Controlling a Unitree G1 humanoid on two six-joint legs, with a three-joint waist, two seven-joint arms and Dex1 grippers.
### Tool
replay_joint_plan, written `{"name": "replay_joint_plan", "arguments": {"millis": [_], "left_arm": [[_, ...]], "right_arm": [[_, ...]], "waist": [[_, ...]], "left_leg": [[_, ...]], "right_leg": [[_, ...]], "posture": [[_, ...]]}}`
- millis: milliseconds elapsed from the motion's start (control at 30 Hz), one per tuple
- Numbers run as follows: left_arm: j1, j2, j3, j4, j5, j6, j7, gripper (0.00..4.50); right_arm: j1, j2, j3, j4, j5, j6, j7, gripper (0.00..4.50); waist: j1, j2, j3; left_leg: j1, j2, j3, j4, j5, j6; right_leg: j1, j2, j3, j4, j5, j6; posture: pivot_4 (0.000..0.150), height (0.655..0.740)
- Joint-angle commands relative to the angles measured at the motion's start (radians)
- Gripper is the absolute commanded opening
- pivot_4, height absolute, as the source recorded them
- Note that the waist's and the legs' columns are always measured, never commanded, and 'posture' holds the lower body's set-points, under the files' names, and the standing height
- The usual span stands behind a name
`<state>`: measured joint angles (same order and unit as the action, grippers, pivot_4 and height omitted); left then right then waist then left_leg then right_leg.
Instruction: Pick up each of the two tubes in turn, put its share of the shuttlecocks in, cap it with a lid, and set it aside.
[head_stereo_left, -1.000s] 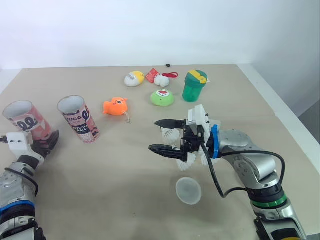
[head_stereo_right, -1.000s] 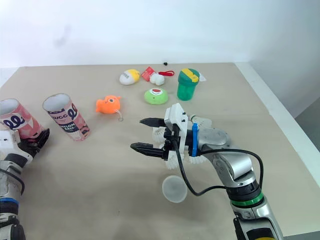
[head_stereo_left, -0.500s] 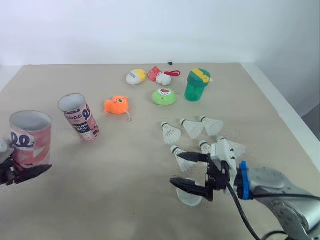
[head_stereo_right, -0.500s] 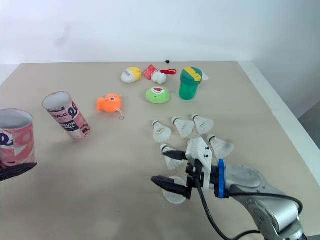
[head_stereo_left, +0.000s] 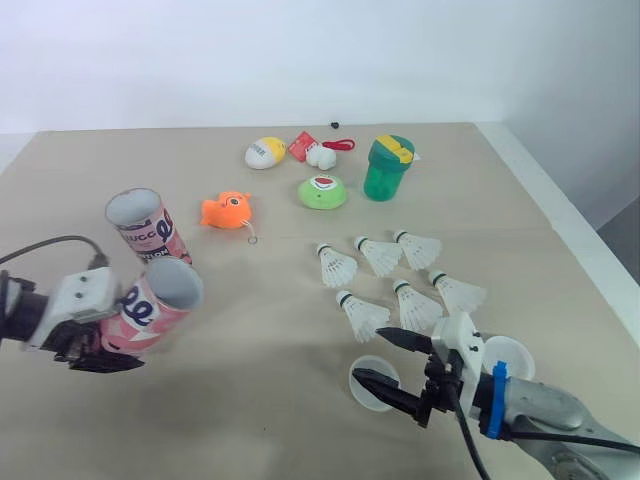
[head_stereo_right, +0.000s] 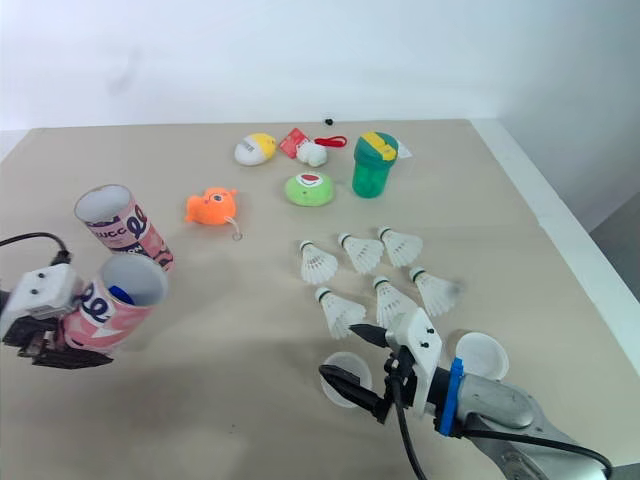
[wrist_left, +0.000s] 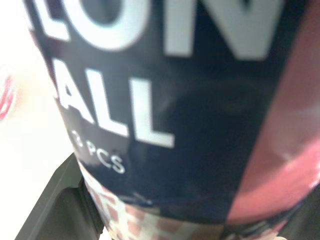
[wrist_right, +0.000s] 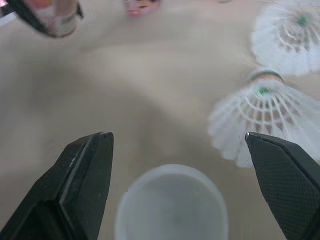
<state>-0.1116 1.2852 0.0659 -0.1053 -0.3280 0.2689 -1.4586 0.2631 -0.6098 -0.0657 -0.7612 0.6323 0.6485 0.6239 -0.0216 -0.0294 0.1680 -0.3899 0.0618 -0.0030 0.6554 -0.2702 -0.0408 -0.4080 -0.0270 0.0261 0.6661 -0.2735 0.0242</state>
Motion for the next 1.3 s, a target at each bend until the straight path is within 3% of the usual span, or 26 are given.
{"name": "replay_joint_plan", "arguments": {"millis": [33, 367, 733, 867, 1067, 1300], "left_arm": [[-0.103, -0.039, -0.120, 0.014, 0.098, -0.051, -0.017, 3.52], [-0.193, -0.052, -0.240, 0.029, 0.206, -0.022, -0.061, 3.52], [-0.248, -0.103, -0.288, -0.031, 0.218, 0.083, -0.056, 3.52], [-0.240, -0.105, -0.276, -0.041, 0.220, 0.093, -0.044, 3.52], [-0.205, -0.097, -0.244, -0.080, 0.207, 0.113, -0.010, 3.52], [-0.108, -0.092, -0.154, -0.219, 0.144, 0.253, 0.053, 3.52]], "right_arm": [[-0.028, 0.035, 0.049, 0.006, -0.040, -0.023, -0.046, 4.50], [-0.152, 0.164, 0.155, 0.054, -0.113, 0.000, -0.179, 4.50], [-0.204, 0.206, 0.164, 0.103, -0.119, 0.018, -0.209, 4.50], [-0.199, 0.217, 0.164, 0.104, -0.111, 0.020, -0.213, 2.93], [-0.184, 0.215, 0.160, 0.090, -0.092, 0.025, -0.194, 0.04], [-0.255, 0.150, 0.125, 0.002, 0.051, 0.039, -0.075, 0.04]], "waist": [[0.000, 0.000, 0.000], [-0.001, 0.002, 0.000], [0.000, 0.008, -0.004], [0.001, 0.008, -0.004], [0.001, 0.008, -0.004], [-0.001, 0.008, -0.003]], "left_leg": [[0.000, 0.000, 0.000, 0.000, 0.000, 0.000], [0.001, 0.001, 0.001, 0.000, 0.000, 0.000], [0.003, 0.000, 0.001, 0.001, 0.001, 0.002], [0.003, -0.001, 0.001, 0.002, 0.001, 0.002], [0.003, -0.004, 0.002, 0.003, 0.001, 0.002], [0.003, -0.005, 0.004, 0.006, 0.001, 0.002]], "right_leg": [[0.000, 0.000, 0.001, 0.000, 0.000, 0.000], [0.000, 0.004, 0.005, 0.001, 0.000, 0.000], [0.000, 0.004, 0.008, 0.004, 0.000, 0.000], [0.000, 0.004, 0.010, 0.006, 0.000, 0.000], [0.000, 0.005, 0.016, 0.007, -0.001, 0.002], [0.000, 0.004, 0.021, 0.009, -0.002, 0.004]], "posture": [[0.150, 0.7400], [0.150, 0.7400], [0.150, 0.7400], [0.150, 0.7400], [0.150, 0.7400], [0.150, 0.7400]]}}
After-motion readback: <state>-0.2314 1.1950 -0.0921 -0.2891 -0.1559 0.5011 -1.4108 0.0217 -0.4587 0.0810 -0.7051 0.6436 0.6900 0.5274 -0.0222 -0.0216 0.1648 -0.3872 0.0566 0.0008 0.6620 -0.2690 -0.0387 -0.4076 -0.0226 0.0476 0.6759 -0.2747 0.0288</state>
